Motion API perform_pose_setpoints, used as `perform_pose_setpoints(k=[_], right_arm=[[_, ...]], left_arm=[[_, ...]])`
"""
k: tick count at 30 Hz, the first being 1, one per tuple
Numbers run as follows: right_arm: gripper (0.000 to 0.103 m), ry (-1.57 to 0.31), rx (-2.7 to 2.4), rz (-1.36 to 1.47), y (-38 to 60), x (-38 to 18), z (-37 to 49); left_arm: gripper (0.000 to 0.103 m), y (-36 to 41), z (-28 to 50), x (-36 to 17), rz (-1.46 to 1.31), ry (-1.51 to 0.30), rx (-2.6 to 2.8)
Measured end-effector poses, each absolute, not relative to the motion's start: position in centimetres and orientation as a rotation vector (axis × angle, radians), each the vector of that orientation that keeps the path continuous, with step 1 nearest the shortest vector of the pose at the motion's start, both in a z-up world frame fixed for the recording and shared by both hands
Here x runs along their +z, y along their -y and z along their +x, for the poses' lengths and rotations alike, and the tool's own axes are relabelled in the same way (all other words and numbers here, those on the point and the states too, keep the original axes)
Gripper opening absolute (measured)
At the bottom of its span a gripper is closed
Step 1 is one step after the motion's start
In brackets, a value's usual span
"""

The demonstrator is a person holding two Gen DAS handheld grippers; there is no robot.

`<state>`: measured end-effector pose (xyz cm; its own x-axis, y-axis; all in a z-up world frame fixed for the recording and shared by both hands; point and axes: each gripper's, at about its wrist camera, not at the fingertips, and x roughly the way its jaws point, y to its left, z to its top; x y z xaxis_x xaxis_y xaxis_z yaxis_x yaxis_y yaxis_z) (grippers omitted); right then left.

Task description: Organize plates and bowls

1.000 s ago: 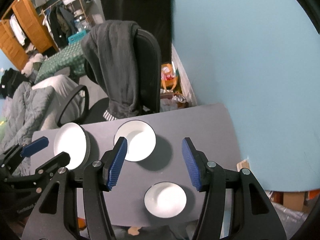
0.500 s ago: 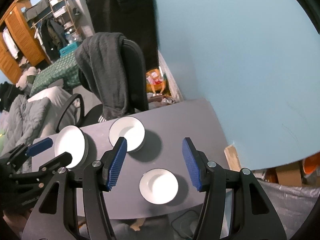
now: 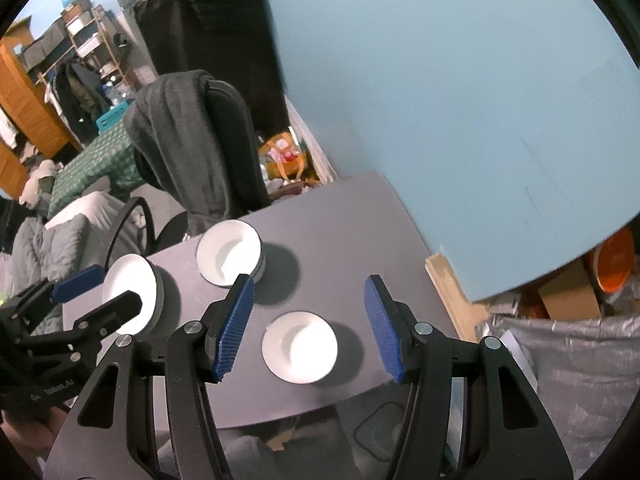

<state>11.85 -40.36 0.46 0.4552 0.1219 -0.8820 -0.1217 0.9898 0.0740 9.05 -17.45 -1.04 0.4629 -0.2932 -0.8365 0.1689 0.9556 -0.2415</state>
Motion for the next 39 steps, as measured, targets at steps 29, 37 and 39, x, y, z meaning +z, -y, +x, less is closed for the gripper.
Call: perform_pose_setpoints(k=[29, 37, 39], right_arm=[[0.056, -1.225, 0.026, 0.024, 44.5, -6.4, 12.2], [0.056, -1.28, 0.044, 0.012, 44.7, -11.3, 12.4], [0.056, -1.301, 0.051, 0.015, 44.7, -12.8, 12.5]], left_arm=[[0.071, 21.4, 12.3, -8.8, -0.024, -1.206, -0.394], [0.071, 21.9, 13.0, -12.9, -0.043, -1.261, -0.407], [0.071, 22.1, 13.1, -13.9, -0.031, -1.273, -0.403]])
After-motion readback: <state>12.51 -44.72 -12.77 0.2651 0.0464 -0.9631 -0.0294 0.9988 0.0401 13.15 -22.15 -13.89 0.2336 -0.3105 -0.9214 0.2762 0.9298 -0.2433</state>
